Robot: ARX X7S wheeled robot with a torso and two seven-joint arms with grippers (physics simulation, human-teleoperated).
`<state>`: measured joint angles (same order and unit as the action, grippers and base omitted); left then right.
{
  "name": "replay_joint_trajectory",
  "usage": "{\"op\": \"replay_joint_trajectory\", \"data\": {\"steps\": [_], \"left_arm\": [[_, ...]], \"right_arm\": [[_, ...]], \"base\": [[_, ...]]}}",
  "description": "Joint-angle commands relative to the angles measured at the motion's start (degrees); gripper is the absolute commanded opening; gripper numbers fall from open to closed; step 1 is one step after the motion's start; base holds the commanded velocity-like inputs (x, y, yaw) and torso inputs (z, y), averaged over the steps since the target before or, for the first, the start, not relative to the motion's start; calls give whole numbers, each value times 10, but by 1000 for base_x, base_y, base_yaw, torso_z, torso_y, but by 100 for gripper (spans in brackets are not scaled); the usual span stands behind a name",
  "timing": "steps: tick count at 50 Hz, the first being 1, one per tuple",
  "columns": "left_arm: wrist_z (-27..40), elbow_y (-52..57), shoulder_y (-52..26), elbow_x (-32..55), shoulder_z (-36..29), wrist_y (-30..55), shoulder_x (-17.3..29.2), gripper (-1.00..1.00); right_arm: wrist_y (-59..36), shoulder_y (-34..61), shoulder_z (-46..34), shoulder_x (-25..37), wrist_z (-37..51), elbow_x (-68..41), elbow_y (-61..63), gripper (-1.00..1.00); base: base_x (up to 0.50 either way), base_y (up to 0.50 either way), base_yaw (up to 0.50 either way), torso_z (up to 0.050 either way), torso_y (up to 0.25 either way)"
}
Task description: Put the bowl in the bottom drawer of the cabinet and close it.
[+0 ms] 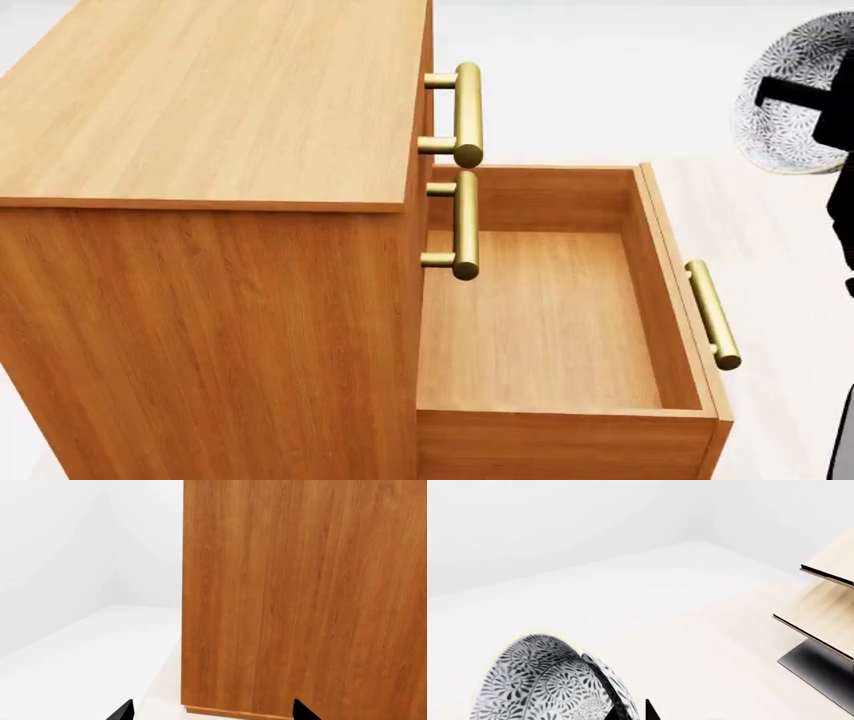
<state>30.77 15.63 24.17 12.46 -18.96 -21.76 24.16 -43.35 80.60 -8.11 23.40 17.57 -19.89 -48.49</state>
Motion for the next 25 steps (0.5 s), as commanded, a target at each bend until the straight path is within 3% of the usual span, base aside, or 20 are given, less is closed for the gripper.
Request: {"op": "replay_joint_trajectory", "data": {"steps": [1, 14, 25], "left_arm": [[1, -2, -2, 1, -1, 0, 0, 100], [1, -6, -4, 1, -3, -3, 0, 100], [3, -1, -2, 3, -4, -2, 3, 100]], "right_arm": [[42, 42, -14, -23, -24, 16, -82, -100], [128, 103, -36, -59, -57, 40, -243, -100], [134, 112, -29, -77, -65, 60, -264, -100]], "base": [[0, 0, 0, 0, 0], [0, 0, 0, 0, 1], [0, 0, 0, 0, 0]]}}
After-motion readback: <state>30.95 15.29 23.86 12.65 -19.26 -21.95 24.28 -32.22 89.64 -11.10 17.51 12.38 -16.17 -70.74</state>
